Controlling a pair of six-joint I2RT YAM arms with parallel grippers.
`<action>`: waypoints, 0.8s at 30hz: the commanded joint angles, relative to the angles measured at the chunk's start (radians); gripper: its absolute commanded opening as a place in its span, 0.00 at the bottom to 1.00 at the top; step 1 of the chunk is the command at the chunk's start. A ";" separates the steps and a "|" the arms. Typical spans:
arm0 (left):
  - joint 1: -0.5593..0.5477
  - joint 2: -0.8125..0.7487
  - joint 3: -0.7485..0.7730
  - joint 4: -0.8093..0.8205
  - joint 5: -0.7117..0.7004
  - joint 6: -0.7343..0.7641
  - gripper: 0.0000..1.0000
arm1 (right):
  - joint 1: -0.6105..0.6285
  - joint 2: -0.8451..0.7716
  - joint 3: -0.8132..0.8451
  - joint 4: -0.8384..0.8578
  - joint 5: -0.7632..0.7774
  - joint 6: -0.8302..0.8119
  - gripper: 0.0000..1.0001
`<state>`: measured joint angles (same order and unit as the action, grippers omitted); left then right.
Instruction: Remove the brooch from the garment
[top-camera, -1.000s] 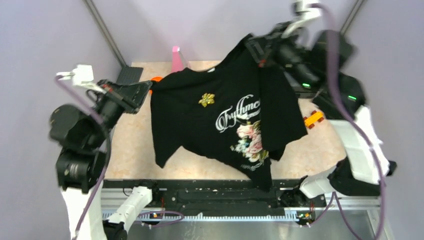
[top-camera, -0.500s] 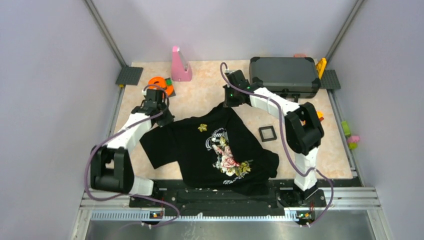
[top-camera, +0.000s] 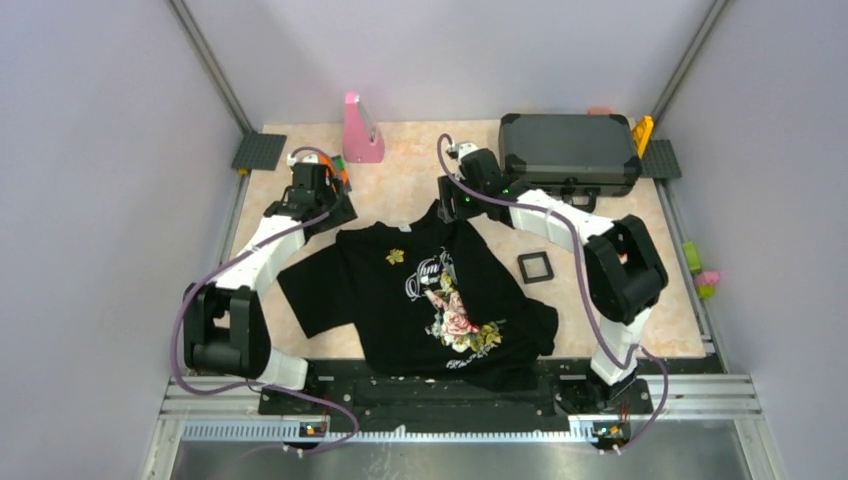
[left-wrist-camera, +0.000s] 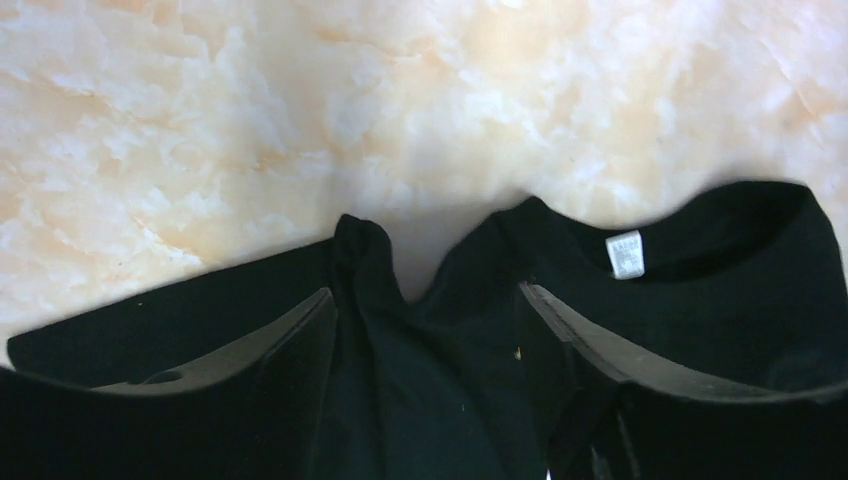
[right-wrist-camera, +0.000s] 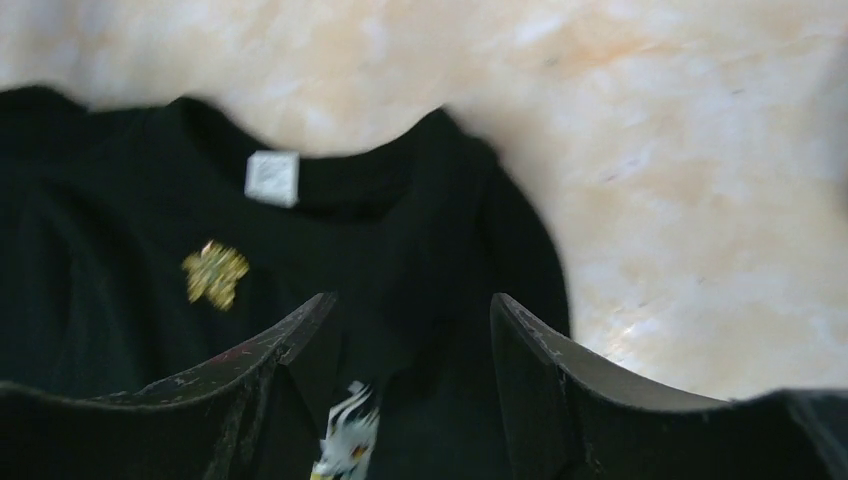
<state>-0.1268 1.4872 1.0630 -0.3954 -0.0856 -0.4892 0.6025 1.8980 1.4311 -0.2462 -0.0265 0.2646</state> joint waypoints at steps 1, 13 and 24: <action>-0.086 -0.169 -0.054 0.018 -0.022 0.088 0.71 | 0.066 -0.141 -0.121 0.152 -0.116 -0.058 0.56; -0.324 -0.076 -0.093 0.026 0.012 0.013 0.62 | 0.128 -0.043 -0.221 0.197 -0.106 0.005 0.48; -0.358 0.102 -0.059 0.030 0.033 -0.063 0.58 | 0.128 -0.060 -0.327 0.196 0.205 0.061 0.24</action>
<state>-0.4633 1.5360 0.9722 -0.3923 -0.0673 -0.5079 0.7246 1.8793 1.1564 -0.1074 0.0761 0.2955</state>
